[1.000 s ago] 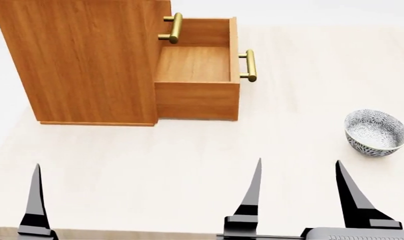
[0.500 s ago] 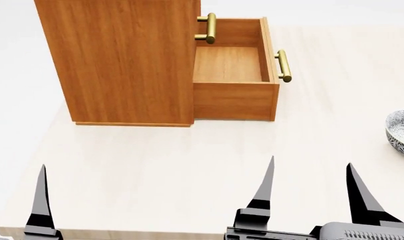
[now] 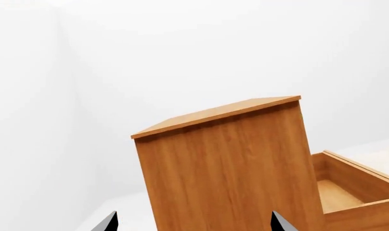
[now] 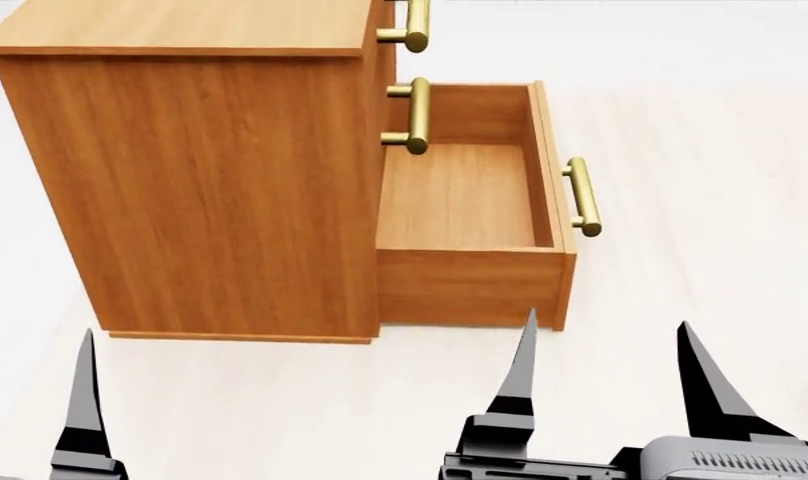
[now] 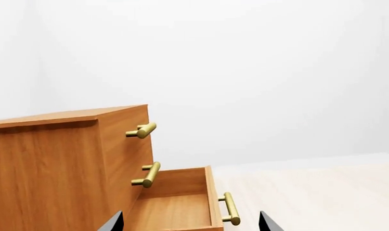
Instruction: Close the bottom drawer of the cabinet.
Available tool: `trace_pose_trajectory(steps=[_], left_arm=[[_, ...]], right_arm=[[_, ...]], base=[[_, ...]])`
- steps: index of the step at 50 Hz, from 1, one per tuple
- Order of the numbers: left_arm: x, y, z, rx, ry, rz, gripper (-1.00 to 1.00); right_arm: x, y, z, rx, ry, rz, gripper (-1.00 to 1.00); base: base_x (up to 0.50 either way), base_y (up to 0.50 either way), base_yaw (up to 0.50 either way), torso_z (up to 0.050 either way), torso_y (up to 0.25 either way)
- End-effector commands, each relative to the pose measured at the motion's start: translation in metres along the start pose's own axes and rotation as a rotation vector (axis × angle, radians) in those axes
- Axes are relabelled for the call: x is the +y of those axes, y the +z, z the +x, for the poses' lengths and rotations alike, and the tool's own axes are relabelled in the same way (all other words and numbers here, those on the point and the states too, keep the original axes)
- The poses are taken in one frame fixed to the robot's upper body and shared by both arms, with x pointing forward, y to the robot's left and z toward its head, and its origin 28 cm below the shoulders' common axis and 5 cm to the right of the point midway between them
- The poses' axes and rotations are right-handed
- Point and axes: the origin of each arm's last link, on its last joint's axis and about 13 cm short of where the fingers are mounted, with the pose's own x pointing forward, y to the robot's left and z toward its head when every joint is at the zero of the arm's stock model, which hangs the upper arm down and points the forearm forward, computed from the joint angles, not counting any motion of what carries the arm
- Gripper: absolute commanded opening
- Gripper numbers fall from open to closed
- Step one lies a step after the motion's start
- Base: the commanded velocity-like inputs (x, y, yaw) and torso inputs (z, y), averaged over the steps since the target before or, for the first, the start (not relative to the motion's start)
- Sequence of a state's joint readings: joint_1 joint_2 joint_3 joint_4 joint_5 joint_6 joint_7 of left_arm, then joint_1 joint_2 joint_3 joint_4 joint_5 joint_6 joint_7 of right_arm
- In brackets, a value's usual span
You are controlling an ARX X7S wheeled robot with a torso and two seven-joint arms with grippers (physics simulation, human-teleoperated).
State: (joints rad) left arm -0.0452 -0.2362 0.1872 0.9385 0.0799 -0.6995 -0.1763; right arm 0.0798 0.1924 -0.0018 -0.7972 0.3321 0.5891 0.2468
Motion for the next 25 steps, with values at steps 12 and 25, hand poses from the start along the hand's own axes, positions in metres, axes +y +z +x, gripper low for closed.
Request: trace_pose_trajectory(steps=[12, 25], left_arm=[[-0.0003, 0.0019, -0.0034, 0.000, 0.003, -0.003, 1.00], [-0.0006, 0.0013, -0.0033, 0.002, 0.004, -0.005, 1.00]], right_arm=[[0.0005, 0.0008, -0.0010, -0.003, 0.000, 0.000, 1.00], [0.0003, 0.0006, 0.0003, 0.001, -0.002, -0.004, 1.00]], base=[[0.50, 0.00, 0.00, 0.000, 0.000], [0.50, 0.00, 0.00, 0.000, 0.001]])
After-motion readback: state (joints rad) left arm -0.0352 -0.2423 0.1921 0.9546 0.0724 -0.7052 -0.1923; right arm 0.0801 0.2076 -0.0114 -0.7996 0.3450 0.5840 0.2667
